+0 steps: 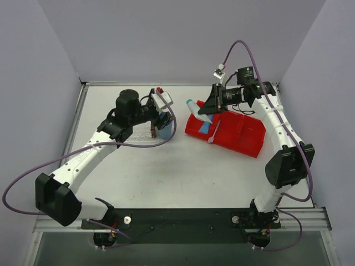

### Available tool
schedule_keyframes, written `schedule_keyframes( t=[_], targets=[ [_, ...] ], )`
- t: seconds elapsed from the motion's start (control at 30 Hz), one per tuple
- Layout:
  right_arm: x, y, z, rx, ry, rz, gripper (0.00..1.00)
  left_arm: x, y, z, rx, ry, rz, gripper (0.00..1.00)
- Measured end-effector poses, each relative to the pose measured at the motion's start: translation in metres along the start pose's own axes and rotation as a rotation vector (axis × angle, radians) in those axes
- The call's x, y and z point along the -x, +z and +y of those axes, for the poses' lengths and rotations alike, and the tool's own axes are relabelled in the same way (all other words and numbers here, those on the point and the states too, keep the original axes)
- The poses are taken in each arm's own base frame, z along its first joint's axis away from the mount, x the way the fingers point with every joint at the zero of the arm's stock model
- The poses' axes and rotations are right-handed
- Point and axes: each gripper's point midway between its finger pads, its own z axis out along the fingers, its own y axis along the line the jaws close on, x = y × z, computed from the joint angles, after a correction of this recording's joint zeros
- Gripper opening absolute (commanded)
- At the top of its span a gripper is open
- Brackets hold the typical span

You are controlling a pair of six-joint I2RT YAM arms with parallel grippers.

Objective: Prepare toiletry sets of a toothbrush and toothpaste on the tray

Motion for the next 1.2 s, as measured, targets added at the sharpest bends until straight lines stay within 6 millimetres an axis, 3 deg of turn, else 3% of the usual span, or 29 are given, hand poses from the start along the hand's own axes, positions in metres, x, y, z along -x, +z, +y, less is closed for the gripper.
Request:
schedule_keyframes(
  t=[0.27, 0.43, 0.53, 0.83, 1.2],
  targets=[
    [-0.033, 0.002, 0.036, 0.151, -0.007, 0.104, 0.00, 0.024, 0.025, -0.012, -0.068, 0.158, -0.032, 0.79],
    [-0.044, 0.005, 0.043, 0.179, -0.007, 0.143, 0.00, 0.036, 0.026, -0.015, -0.108, 0.247, -0.051, 0.79],
    [-0.046, 0.005, 0.045, 0.188, -0.009, 0.151, 0.00, 0.040, 0.024, -0.021, -0.156, 0.295, -0.059, 0.85],
    [-0.051, 0.004, 0.046, 0.197, -0.008, 0.165, 0.00, 0.020, 0.019, -0.046, -0.306, 0.391, -0.017, 0.86],
    [-0.054, 0.003, 0.049, 0.215, -0.001, 0.177, 0.00, 0.007, 0.030, -0.048, -0.349, 0.441, 0.008, 0.86]
  ],
)
